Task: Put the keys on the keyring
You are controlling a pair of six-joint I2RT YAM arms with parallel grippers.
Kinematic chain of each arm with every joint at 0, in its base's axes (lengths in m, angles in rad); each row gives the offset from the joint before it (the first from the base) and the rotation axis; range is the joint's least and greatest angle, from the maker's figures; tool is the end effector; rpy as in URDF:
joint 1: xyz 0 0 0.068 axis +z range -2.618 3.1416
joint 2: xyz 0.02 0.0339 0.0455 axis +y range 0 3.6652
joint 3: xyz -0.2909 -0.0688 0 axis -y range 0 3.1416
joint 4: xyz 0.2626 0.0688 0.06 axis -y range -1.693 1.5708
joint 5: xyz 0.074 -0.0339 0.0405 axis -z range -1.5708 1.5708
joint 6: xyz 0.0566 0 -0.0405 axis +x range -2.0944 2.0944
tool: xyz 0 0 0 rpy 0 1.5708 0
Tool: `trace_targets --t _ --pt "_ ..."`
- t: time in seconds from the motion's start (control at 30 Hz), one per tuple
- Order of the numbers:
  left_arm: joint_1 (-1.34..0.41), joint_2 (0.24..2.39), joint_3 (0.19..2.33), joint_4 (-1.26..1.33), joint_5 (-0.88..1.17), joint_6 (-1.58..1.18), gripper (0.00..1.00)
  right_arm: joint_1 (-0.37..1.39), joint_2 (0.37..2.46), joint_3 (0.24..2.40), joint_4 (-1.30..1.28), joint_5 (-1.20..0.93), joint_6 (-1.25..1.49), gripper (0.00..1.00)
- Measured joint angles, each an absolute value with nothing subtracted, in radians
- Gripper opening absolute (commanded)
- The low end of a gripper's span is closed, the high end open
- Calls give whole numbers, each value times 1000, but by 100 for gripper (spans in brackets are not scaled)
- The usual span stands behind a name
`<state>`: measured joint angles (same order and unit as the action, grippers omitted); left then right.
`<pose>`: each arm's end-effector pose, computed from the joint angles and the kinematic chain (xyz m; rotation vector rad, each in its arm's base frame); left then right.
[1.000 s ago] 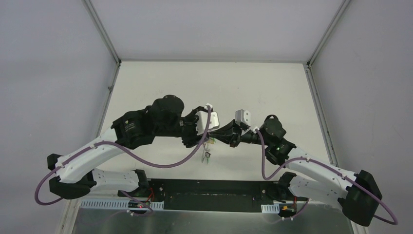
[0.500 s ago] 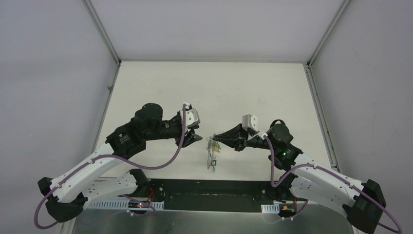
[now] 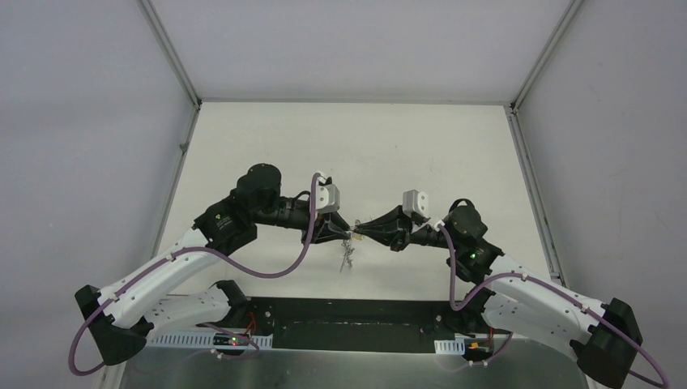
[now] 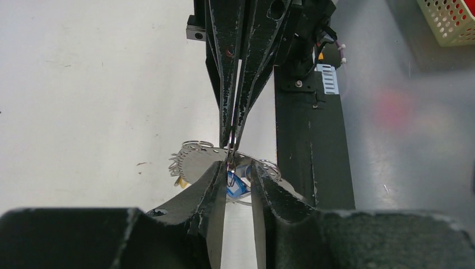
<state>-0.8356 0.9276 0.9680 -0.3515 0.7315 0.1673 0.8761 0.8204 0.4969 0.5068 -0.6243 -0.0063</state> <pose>0.1169 -0.1856 0.3813 1.3692 1.4017 -1.1340 0.1075 0.1807 0.3215 -1.1061 1.0501 1.1365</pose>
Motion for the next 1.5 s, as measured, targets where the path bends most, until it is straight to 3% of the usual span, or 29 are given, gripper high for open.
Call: trace_targets --t 0.43,1.33,1.5 --pt "-836 929 974 -415 710 201 0 877 820 497 503 -625 -6 0" --pt "-891 970 984 -445 636 262 0 878 828 492 496 -612 39 0" --pt "-911 974 985 -444 592 290 19 878 828 492 497 -605 48 0"
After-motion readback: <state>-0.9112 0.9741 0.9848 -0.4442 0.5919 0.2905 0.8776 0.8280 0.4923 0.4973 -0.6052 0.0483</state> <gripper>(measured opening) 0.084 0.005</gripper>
